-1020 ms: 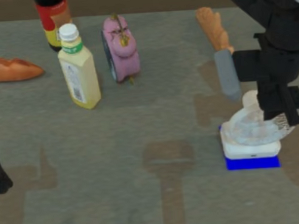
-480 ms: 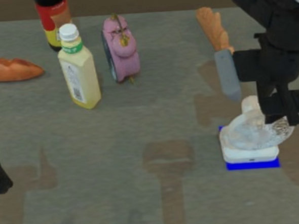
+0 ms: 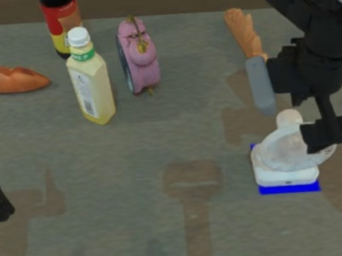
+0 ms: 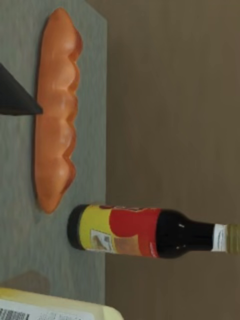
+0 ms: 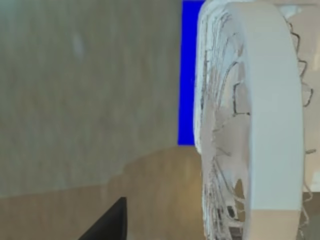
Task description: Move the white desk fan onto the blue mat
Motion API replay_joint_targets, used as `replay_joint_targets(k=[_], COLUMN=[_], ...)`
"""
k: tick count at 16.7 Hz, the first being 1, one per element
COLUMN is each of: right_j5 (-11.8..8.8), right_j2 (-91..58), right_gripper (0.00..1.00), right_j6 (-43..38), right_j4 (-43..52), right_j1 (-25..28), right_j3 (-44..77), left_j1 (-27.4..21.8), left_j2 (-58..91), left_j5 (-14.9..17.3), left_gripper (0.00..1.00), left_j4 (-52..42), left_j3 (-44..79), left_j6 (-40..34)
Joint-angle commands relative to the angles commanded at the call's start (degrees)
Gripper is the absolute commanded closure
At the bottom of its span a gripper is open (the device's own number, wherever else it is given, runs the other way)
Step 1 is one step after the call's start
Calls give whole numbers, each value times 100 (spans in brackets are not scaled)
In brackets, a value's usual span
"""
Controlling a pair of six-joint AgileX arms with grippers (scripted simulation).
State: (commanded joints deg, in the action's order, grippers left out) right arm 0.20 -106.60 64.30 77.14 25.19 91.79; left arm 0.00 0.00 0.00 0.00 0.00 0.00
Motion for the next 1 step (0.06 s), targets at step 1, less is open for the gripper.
replay_joint_targets(k=[1], right_j5=[0], right_j2=[0], right_gripper=[0], right_j6=[0], right_j4=[0], right_j1=[0], right_j3=[0], left_j1=[0], left_j2=[0], left_j5=[0], left_gripper=[0], left_j4=[0], left_j3=[0], left_j6=[0])
